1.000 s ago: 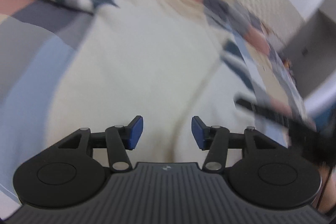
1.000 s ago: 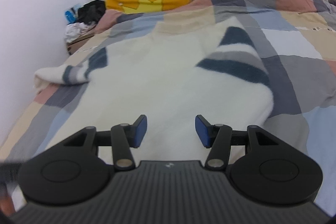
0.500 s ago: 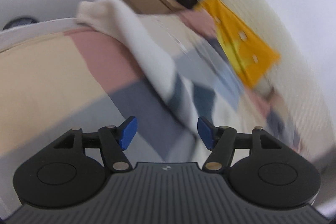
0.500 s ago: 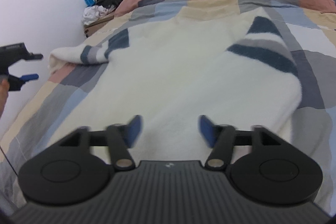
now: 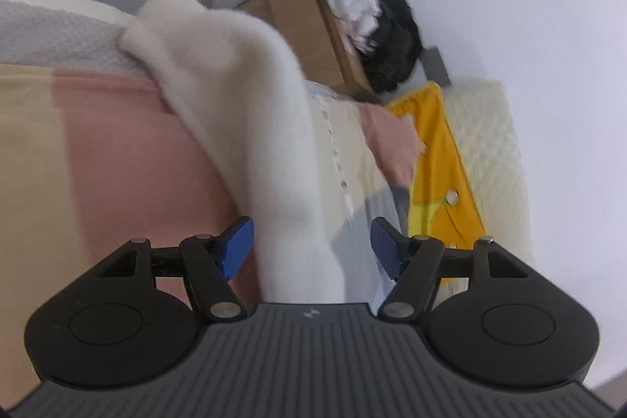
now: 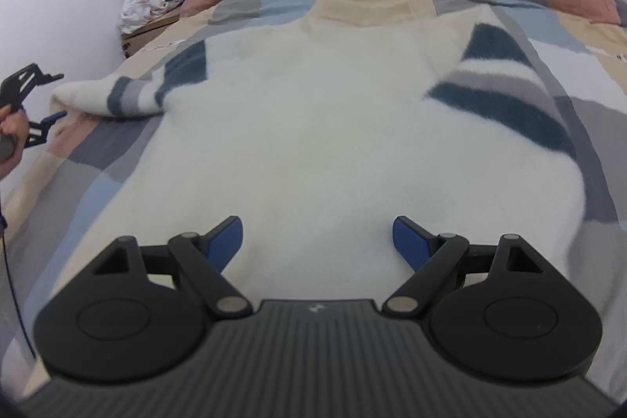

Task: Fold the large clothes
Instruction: 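Move the left gripper to the striped sleeve cuff and grasp it, then lift the held sleeve with the left gripper and lay it across the body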

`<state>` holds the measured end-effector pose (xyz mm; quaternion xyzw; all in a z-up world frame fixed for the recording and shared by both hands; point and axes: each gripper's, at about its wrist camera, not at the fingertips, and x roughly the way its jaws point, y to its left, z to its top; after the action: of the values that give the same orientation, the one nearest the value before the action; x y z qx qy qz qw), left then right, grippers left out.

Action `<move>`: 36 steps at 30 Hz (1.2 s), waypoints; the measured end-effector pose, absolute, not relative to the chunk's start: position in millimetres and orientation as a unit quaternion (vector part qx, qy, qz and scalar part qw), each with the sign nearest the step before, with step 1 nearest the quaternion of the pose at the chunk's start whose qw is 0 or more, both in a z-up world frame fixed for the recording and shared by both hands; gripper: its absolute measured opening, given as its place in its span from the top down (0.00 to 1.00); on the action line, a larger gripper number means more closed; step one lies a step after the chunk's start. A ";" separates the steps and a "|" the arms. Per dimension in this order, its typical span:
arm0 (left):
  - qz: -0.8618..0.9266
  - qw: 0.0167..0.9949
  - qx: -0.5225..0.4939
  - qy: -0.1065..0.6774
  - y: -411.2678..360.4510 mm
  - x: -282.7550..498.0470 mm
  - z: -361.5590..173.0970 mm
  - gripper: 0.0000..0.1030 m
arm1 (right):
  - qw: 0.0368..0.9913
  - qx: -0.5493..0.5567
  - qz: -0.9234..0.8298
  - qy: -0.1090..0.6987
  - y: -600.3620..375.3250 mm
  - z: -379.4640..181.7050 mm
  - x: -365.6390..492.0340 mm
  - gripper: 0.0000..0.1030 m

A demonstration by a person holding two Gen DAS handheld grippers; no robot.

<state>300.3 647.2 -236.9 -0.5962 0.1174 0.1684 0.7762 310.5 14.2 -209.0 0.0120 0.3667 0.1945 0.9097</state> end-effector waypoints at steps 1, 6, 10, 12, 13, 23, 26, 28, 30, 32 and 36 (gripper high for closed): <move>0.184 0.770 -0.599 0.121 653.2 309.5 -241.4 0.31 | 0.910 0.010 0.192 0.368 17.1 -210.1 314.2 0.17; 0.220 0.711 -0.662 0.087 681.7 331.4 -272.5 0.32 | 0.905 0.011 0.190 0.381 17.6 -221.6 326.9 0.18; 0.221 0.706 -0.668 0.081 702.8 350.5 -276.7 0.32 | 0.902 0.032 0.186 0.388 15.4 -224.9 333.3 0.18; 0.225 0.712 -0.659 0.086 708.1 359.6 -274.2 0.32 | 0.903 0.029 0.183 0.387 17.3 -226.4 334.5 0.18; 0.230 0.715 -0.654 0.089 712.5 366.3 -273.0 0.32 | 0.904 0.027 0.181 0.387 18.0 -227.1 334.4 0.18; 0.343 0.779 -0.503 0.149 695.9 399.9 -248.0 0.84 | 0.905 0.009 0.182 0.385 20.5 -231.5 337.8 0.17; 0.349 0.818 -0.431 0.153 681.7 403.5 -223.2 0.85 | 0.905 0.014 0.187 0.383 17.2 -231.4 337.3 0.17; 0.348 0.841 -0.385 0.150 670.2 406.6 -201.8 0.85 | 0.905 0.021 0.190 0.381 14.0 -230.6 335.8 0.18; 0.344 0.862 -0.344 0.144 654.7 407.9 -178.3 0.85 | 0.904 0.031 0.198 0.378 9.0 -229.6 334.2 0.18; 0.340 0.877 -0.310 0.139 639.2 408.8 -155.8 0.85 | 0.903 0.040 0.203 0.376 5.1 -228.4 332.6 0.18; 0.325 0.906 -0.241 0.126 602.0 413.0 -109.5 0.85 | 0.904 0.073 0.208 0.368 -4.6 -223.0 331.2 0.17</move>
<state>413.0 602.0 -109.5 -0.2414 0.1257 0.3253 0.9056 331.2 -4.6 -223.0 0.0726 0.3677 0.2079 0.9035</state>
